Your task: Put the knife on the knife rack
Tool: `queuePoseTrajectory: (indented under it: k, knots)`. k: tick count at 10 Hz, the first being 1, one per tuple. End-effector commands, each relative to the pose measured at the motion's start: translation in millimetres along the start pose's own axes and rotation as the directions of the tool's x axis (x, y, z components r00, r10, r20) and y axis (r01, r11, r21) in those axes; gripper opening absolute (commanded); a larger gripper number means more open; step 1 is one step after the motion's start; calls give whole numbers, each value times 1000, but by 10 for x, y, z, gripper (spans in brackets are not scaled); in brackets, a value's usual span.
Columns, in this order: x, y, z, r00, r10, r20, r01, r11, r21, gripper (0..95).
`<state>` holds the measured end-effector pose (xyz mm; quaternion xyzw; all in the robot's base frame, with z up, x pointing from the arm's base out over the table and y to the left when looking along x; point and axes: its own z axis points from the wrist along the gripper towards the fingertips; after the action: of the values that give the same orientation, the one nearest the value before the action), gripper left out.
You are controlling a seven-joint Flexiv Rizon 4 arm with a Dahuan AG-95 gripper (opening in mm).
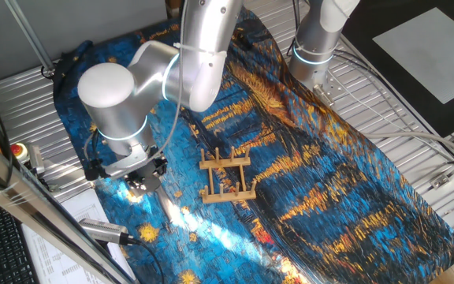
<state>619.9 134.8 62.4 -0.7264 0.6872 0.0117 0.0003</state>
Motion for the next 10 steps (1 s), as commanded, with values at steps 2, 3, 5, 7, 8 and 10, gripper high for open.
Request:
queuePoseTrajectory:
  k: [2, 3, 5, 7, 8, 10]
  knots:
    - [-53, 13, 83, 999, -47, 8, 47, 999, -3, 380]
    - [-50, 28, 92, 999, -41, 6, 41, 999, 0, 380]
    - [-50, 29, 157, 1000, -11, -1, 11, 1000, -8, 380]
    - [-50, 30, 204, 1000, 6, 6, -6, 1000, -17, 380]
    - [-56, 31, 218, 1000, 6, -1, -6, 1000, -19, 380]
    - [-61, 32, 261, 1000, 12, 0, -12, 1000, -19, 380]
